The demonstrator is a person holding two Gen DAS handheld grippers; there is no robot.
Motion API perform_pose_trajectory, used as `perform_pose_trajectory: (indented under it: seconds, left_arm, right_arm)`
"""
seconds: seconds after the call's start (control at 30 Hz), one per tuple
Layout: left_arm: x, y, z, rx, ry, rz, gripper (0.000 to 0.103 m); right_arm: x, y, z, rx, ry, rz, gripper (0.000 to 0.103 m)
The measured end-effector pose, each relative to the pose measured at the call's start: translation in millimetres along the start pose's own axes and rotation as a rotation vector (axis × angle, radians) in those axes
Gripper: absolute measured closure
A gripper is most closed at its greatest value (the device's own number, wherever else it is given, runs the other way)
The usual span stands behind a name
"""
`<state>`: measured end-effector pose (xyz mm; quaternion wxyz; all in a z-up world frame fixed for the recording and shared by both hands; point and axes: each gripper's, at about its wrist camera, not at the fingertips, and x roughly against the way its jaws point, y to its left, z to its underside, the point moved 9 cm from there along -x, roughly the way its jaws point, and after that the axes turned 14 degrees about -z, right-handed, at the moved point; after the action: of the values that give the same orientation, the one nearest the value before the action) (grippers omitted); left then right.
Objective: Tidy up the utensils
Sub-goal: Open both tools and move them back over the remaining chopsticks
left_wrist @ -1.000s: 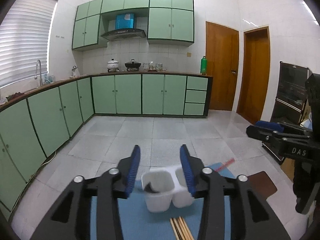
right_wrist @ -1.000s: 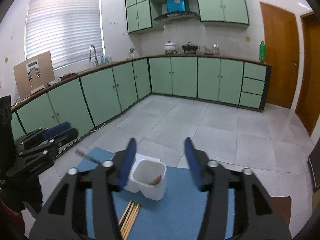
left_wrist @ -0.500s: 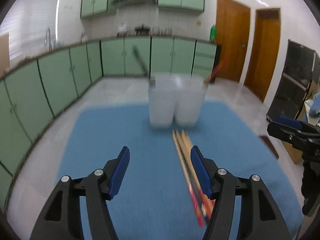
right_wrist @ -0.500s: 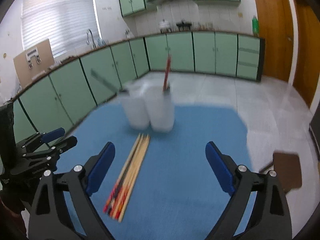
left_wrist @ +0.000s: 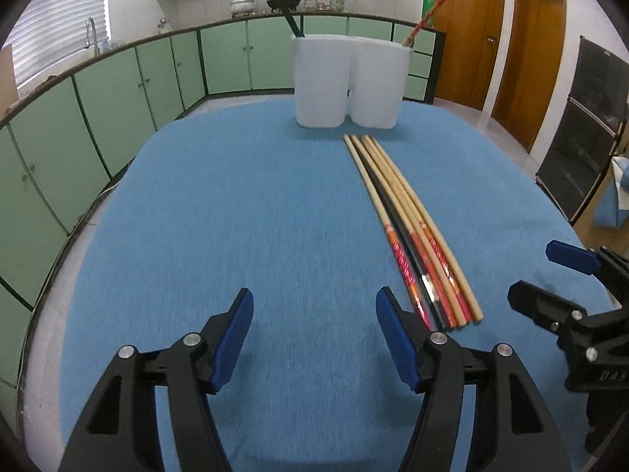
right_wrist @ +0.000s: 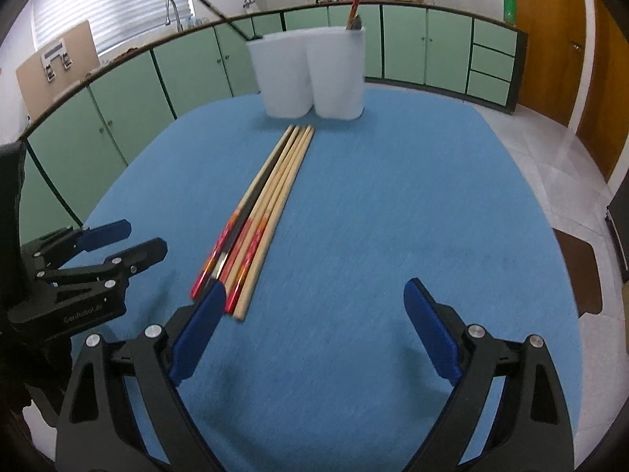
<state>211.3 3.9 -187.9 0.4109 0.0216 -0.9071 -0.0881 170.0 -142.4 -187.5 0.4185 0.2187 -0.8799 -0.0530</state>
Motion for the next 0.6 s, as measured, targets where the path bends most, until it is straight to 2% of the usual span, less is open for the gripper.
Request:
perform_pose_trajectory:
  seconds: [0.37,0.6]
  left_arm:
    - [-3,3,16,0.008,0.028,0.0,0.039]
    - [-4,5,15,0.015,0.031,0.006,0.038]
  right_arm:
    - [-22,14,16,0.089,0.084,0.051,0.029]
    - [-15,-5,10,0.076,0.065,0.121,0.032]
